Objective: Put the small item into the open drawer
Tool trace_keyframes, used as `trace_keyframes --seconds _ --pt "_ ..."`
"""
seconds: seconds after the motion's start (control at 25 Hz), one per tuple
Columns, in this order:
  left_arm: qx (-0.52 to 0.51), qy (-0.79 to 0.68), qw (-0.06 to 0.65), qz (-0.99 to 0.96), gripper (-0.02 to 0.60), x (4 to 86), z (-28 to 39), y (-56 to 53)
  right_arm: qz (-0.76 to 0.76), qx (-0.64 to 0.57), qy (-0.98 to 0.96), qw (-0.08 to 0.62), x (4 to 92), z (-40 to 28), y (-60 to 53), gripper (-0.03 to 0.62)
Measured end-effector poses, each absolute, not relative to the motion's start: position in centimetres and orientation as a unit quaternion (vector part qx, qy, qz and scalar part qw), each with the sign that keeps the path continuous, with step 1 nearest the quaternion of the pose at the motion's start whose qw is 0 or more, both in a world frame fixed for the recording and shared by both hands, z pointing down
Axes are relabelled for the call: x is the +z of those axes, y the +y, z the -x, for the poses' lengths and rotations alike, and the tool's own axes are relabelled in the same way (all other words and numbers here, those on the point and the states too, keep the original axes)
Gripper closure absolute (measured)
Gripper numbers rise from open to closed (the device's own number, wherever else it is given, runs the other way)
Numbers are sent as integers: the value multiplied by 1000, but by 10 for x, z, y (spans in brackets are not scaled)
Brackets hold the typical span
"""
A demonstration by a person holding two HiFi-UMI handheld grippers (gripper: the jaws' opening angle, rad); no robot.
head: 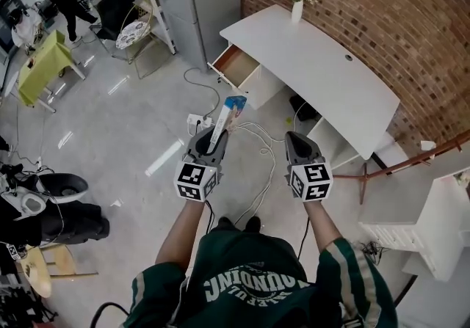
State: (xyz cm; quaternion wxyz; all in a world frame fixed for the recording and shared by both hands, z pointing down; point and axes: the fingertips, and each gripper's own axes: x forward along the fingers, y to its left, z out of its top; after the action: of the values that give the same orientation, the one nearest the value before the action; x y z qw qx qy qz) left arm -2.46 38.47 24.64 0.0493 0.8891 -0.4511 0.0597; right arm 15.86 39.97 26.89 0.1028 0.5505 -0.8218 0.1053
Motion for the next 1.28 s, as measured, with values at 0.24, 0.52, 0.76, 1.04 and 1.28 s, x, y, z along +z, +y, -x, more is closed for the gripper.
trace_keyframes --seconds 0.24,0.52,0.76,1.04,1.28 --pt "61 -460 56 -884 486 252 21 387 -545 109 -825 106 277 -166 401 569" --pt "67 -477 65 -874 486 264 23 387 -529 118 -833 112 291 -164 394 569" --pt "60 -481 65 -872 486 263 28 366 -526 109 -836 113 289 -156 382 569" --pt "56 -469 67 -879 486 270 17 322 -531 106 -832 120 293 -159 347 569" --pt "58 -457 72 -885 486 277 14 268 -540 108 -825 122 296 -158 295 569"
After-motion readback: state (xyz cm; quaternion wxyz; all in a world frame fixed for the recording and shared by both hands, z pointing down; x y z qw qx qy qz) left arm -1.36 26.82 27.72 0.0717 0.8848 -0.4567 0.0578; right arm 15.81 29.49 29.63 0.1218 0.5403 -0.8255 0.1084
